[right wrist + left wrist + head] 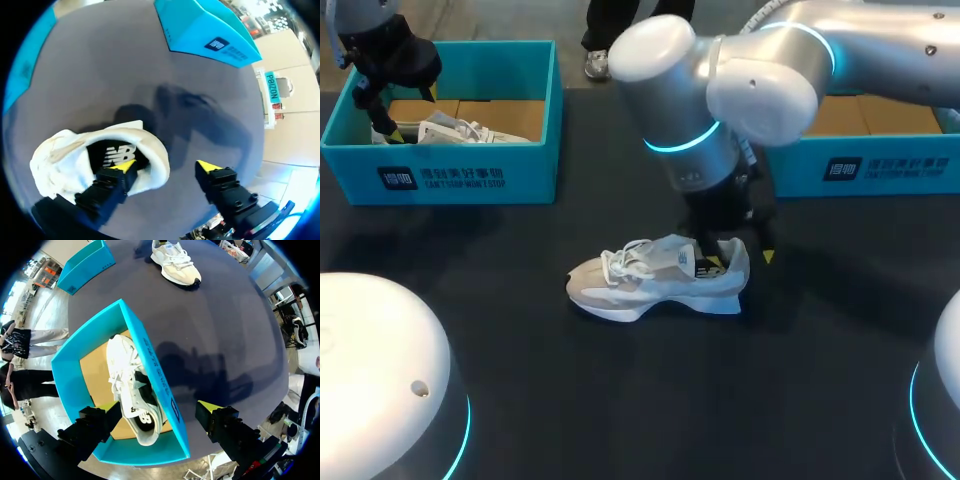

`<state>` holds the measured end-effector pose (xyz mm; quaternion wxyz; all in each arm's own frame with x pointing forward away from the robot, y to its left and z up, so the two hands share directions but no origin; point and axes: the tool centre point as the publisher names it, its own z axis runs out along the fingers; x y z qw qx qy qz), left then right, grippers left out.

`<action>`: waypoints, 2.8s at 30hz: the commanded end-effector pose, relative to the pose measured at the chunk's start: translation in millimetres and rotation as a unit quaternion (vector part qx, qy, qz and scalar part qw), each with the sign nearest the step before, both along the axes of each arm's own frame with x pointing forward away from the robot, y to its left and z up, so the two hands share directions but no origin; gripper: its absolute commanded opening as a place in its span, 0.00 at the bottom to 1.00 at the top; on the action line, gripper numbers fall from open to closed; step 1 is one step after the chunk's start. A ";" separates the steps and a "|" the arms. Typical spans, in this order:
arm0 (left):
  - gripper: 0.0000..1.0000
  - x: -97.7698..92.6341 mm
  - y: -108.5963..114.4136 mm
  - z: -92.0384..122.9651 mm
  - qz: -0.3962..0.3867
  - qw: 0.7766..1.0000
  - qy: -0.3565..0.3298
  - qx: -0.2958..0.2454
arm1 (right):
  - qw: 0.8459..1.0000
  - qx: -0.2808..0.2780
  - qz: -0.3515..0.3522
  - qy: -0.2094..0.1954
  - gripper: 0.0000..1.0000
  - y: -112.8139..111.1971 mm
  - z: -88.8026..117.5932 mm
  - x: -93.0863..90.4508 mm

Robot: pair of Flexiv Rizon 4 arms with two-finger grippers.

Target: Take the shoe out of the shoebox, open the shoe tongue, remove and reinsert the insole, then place the shoe into the shoebox

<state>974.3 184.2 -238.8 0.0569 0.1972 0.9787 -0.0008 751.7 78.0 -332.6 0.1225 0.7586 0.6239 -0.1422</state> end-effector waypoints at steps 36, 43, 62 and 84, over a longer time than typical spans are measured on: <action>1.00 -1.7 0.3 -0.1 0.000 1.000 -0.002 0.001 | 0.871 0.173 0.446 -0.113 1.00 -39.9 78.8 64.9; 1.00 -1.7 0.3 -0.1 0.000 1.000 -0.002 0.001 | 0.871 0.173 0.446 -0.113 1.00 -39.9 78.8 64.9; 1.00 -1.7 0.3 -0.1 0.000 1.000 -0.002 0.001 | 0.833 0.193 0.500 -0.139 1.00 -63.0 63.7 70.9; 1.00 -1.7 0.3 -0.1 0.000 1.000 -0.002 0.001 | 0.651 0.236 0.680 -0.240 1.00 -65.7 67.8 83.4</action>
